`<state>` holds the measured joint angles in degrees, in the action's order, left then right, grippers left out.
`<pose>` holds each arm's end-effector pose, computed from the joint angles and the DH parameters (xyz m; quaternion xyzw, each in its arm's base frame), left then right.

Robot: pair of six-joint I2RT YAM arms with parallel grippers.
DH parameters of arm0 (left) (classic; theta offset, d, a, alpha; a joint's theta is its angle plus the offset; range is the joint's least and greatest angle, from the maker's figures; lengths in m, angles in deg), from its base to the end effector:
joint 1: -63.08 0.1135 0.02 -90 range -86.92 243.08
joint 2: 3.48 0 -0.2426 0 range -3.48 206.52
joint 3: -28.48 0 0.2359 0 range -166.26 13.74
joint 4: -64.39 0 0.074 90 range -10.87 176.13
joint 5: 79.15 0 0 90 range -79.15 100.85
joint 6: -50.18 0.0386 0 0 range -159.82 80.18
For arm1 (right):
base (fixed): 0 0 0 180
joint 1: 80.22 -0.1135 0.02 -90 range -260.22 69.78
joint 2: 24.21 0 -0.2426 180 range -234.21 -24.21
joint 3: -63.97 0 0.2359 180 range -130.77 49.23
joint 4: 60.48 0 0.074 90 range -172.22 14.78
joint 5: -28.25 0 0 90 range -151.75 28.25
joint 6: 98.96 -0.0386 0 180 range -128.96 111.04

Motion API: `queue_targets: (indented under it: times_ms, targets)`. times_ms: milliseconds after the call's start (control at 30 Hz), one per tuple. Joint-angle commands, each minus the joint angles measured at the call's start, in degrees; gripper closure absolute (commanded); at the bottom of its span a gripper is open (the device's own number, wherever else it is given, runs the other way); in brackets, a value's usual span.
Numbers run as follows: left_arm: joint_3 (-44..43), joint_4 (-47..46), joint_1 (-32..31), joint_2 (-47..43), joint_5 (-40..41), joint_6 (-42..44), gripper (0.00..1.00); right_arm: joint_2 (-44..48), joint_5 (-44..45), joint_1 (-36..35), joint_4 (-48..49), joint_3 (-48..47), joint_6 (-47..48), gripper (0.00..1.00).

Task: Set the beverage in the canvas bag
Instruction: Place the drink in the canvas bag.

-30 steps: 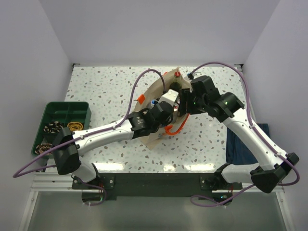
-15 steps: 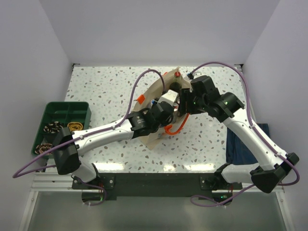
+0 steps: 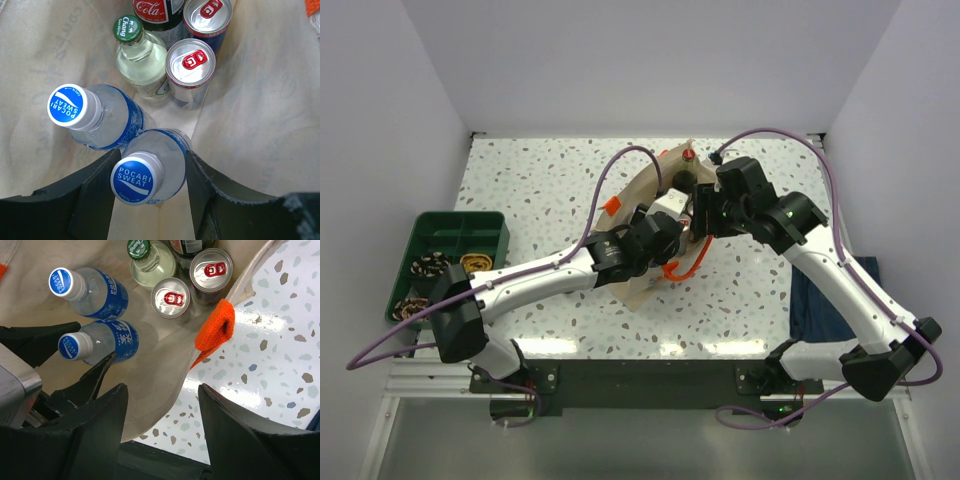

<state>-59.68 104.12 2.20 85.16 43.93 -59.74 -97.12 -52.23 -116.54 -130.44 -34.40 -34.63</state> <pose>0.1797 -0.2792 0.2854 0.1920 0.8565 -0.0649 0.4747 0.1985 0.1380 0.3682 -0.0533 0.9180 0.1329 0.3698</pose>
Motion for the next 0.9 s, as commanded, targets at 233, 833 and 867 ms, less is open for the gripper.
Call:
queue_targets:
  times_ms: [233, 833, 867]
  targets:
    - [-2.07, 0.06, -0.2, -1.54, 0.85, -0.2, 0.39, 1.18, 0.76, 0.1, 1.61, -0.39, 0.53, 0.38]
    - [-3.13, 0.23, -0.29, -2.16, 1.46, 0.5, 0.36, 1.01, 0.85, 0.1, 1.7, -0.56, 0.18, 0.38]
    - [-3.12, 0.23, -0.29, -2.16, 1.46, 0.5, 0.35, 0.92, 0.85, 0.1, 1.87, -0.74, 0.18, 0.38]
